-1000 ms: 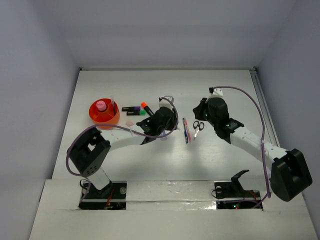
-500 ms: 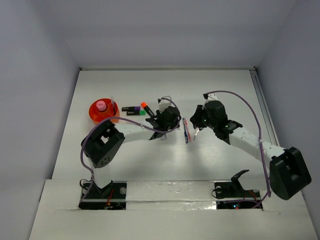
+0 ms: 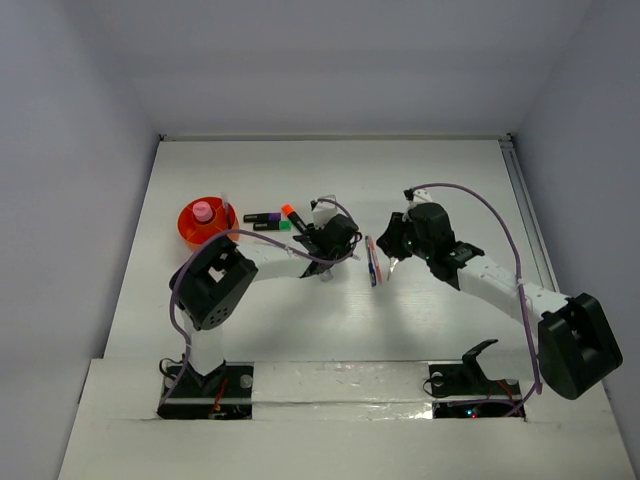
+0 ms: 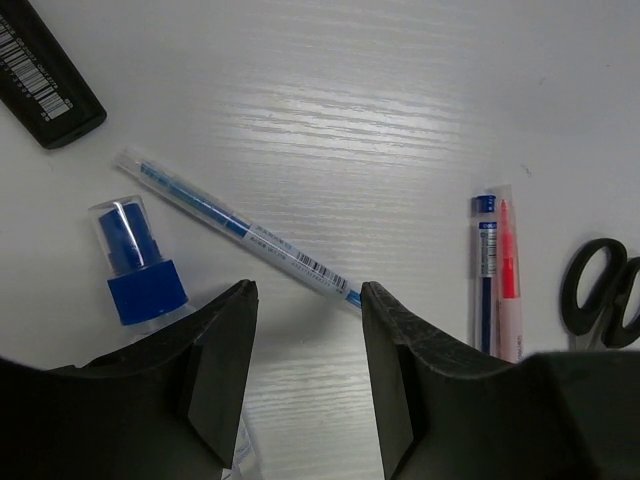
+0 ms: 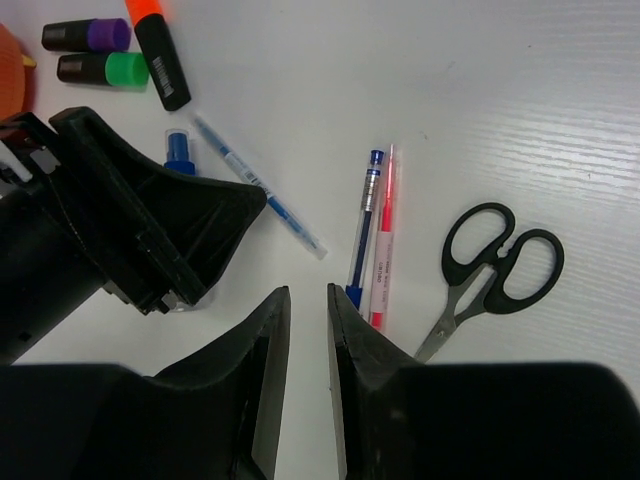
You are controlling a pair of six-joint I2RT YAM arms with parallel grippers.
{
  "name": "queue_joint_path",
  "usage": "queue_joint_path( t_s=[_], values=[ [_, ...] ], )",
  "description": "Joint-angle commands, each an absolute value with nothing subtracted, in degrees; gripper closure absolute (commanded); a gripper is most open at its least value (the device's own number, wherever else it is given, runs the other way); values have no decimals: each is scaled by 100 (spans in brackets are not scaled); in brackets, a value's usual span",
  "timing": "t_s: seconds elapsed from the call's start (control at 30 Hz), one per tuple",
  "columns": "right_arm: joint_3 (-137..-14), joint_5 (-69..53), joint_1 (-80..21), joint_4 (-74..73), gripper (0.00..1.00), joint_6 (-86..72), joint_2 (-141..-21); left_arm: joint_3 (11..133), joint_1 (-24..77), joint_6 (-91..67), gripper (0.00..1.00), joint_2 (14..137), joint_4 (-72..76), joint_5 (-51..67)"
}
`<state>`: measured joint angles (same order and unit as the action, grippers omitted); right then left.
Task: Sort the stationery into containers
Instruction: Pick up the pen from the center of the board.
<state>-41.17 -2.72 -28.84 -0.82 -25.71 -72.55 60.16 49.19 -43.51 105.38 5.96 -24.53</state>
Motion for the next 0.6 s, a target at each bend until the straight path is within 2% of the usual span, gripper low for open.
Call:
queue_joint_path(
  t_s=[0.0, 0.4, 0.57],
  values=[
    [-4034, -509, -2856, 316, 72, -2566, -7312, 6232, 4817, -4289, 58, 10608, 676, -2628],
    [-3902, -800, -2856, 580, 71, -2619, -7268, 6671, 4764, -4017, 64, 11118, 580, -2672],
    [-3911, -773, -2856, 571, 71, -2637, -7312, 6767, 4764, -3903, 78, 11214, 545, -2672]
  ],
)
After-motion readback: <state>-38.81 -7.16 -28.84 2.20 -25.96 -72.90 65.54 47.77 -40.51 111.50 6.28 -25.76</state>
